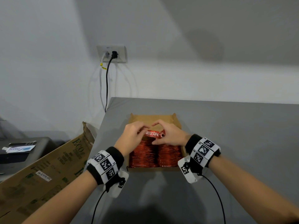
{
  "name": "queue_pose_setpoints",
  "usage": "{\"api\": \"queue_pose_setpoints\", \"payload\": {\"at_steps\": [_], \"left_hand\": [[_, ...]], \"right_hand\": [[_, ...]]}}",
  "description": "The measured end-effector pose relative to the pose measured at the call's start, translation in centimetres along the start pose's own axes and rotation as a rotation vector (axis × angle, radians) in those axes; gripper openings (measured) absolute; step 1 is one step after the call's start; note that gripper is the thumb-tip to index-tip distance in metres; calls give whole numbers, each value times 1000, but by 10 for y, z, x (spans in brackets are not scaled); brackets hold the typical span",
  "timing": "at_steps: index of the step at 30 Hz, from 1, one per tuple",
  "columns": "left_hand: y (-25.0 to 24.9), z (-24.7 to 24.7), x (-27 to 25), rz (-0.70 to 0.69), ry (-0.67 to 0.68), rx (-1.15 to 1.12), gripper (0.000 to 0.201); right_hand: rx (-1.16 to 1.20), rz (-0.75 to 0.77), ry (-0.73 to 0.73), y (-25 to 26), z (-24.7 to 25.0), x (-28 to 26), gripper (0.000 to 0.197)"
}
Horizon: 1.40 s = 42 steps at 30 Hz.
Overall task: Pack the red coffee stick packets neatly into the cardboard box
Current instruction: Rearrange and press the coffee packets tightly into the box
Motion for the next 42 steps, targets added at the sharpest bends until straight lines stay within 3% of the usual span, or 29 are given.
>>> {"api": "queue_pose_setpoints", "payload": {"at_steps": [4, 7, 10, 14, 16, 19, 23, 27, 37, 42], "left_hand": [[9, 7, -4, 106, -48, -106, 14], [5, 1, -4, 80, -6, -117, 14], [-2, -8, -1, 29, 9, -96, 13], [-12, -21, 5, 97, -10, -131, 30], [-9, -32, 5, 195, 8, -127, 38], [-10, -61, -5, 142, 176, 2, 25], [-10, -97, -20, 4, 380, 274, 46], [-10, -102, -20, 4, 391, 347, 50], [-7, -102, -26, -57, 422, 392, 47], [-8, -101, -28, -73, 429, 373, 46]], "right_hand": [[-18, 55, -136, -10, 18, -7, 26], [-66, 128, -246, -9, 24, -13, 22], [-193, 155, -244, -7, 23, -14, 15], [-212, 6, -234, -23, 39, -18, 12], [-225, -115, -343, -38, 55, -24, 11], [-203, -206, -456, -51, 63, -33, 10], [-256, -176, -365, -50, 43, -35, 13], [-289, -138, -333, -49, 32, -32, 15], [-809, -78, -119, -29, 12, -16, 15], [-936, -72, -7, -19, -2, -9, 19]]}}
Point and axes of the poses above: each hand's wrist, its own x-axis towards the middle knuckle, its own z-axis out of the back of the hand, y = z × x, the point moved 5 cm from there along x, towards the middle knuckle, and after that the axes turned 5 degrees about -y, right-handed, at the moved point
